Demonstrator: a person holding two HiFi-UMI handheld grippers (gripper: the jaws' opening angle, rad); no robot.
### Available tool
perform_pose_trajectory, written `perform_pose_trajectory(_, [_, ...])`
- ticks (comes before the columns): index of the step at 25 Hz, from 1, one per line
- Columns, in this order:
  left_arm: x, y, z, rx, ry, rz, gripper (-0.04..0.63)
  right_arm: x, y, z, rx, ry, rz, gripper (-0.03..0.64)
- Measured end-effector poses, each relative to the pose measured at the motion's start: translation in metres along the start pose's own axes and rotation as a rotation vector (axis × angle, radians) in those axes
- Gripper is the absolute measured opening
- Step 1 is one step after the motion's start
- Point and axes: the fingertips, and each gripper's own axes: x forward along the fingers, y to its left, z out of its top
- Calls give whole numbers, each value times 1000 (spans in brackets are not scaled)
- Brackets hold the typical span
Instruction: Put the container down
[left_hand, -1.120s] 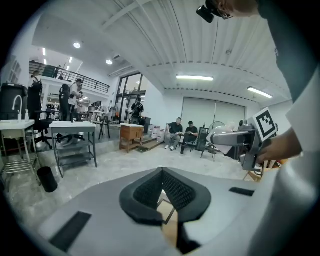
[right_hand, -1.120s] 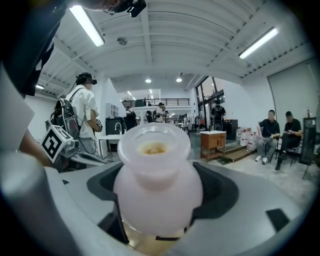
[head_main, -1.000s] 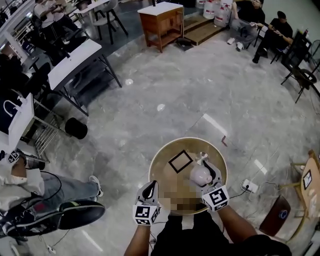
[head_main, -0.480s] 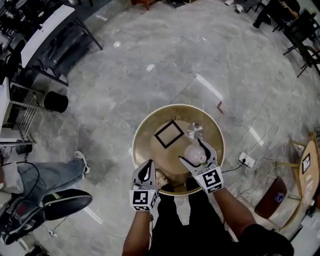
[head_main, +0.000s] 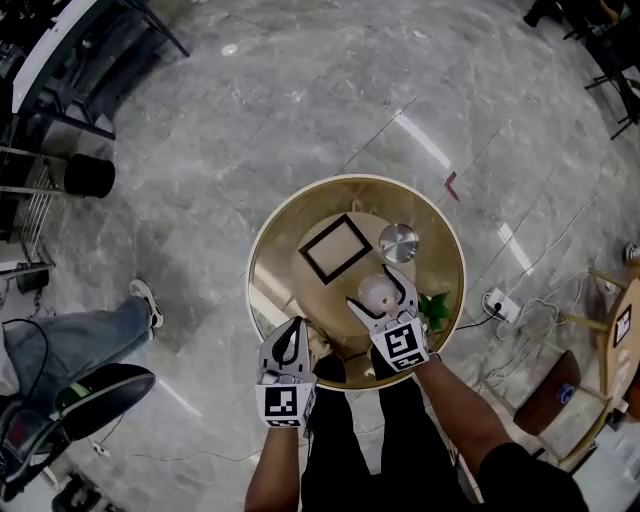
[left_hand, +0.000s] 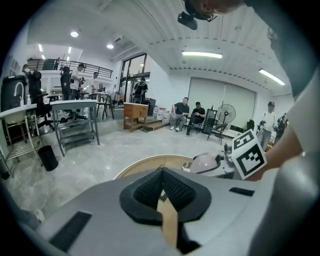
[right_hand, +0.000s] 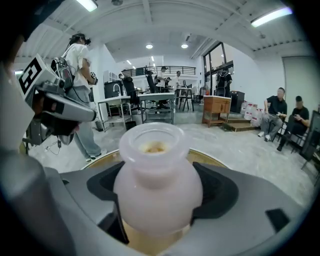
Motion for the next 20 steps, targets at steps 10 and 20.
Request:
perform_pose_trajectory(10, [17, 27, -24, 20, 69, 35, -6, 60, -5, -74, -4, 154, -28, 413])
perform_pose_trajectory(20, [24, 23, -28, 1, 55, 18, -6, 71, -1, -92, -7, 178, -38, 413])
